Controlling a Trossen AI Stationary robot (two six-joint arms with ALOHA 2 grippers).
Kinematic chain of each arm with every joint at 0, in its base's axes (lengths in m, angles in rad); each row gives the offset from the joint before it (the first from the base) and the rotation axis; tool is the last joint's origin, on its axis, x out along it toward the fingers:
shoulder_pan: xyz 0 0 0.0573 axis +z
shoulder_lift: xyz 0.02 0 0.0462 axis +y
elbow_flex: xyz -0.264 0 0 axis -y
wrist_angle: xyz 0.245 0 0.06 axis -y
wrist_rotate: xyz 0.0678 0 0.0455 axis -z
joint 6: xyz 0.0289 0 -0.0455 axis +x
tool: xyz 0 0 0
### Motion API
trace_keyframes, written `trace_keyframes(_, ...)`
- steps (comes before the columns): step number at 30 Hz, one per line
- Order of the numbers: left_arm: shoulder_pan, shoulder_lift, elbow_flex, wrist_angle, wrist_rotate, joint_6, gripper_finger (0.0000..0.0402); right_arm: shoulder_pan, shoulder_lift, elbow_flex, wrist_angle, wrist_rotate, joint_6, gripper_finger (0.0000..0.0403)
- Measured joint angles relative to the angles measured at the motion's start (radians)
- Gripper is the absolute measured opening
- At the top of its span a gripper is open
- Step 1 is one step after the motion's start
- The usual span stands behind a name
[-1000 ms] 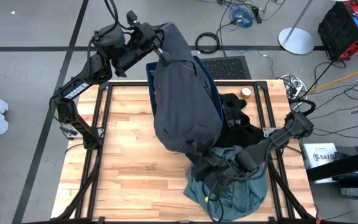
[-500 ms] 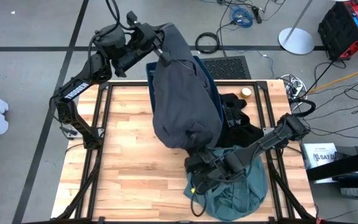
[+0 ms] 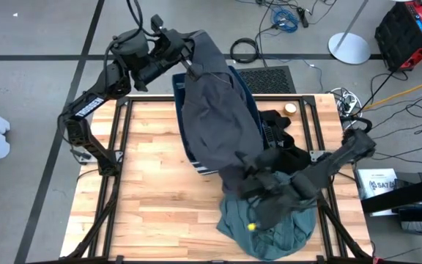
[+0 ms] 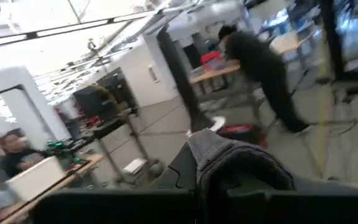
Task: Sort clothes
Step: Put the gray cargo shorts into the blue laundry organizer
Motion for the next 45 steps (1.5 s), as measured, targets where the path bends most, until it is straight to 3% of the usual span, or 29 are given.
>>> trace_keyframes(8,-0.020,-0.012,0.000,-0.023,0.356,-0.243,0.0004,-0.099,-0.207,0.000,0.091,-0.246,-0.039,0.0019)
trace_keyframes(14,-0.042,0.011,0.000,-0.144,0.442,-0.292,0.0004,-0.191,-0.300,0.000,0.318,-0.548,-0.182,0.0020)
trace_keyframes(17,-0.060,0.026,0.000,-0.165,0.483,-0.298,0.0004,-0.253,-0.320,0.000,0.380,-0.732,-0.174,0.0017)
trace_keyframes(21,-0.105,0.042,0.000,-0.162,0.515,-0.298,0.0004,-0.342,-0.309,0.001,0.381,-0.882,-0.138,0.0025)
trace_keyframes(27,-0.151,0.049,0.000,-0.169,0.514,-0.297,0.0004,-0.399,-0.290,0.001,0.306,-0.882,-0.117,0.0077)
trace_keyframes(32,-0.157,0.053,0.000,-0.230,0.511,-0.298,0.0004,-0.411,-0.284,0.001,0.286,-0.872,-0.151,0.0157)
trace_keyframes(38,-0.167,0.069,-0.019,-0.276,0.569,-0.349,0.0004,-0.428,-0.278,0.001,0.280,-0.764,-0.111,0.0245)
trace_keyframes(45,-0.222,0.070,-0.039,-0.287,0.640,-0.280,0.0004,-0.500,-0.255,0.000,0.167,-0.998,0.084,0.0280)
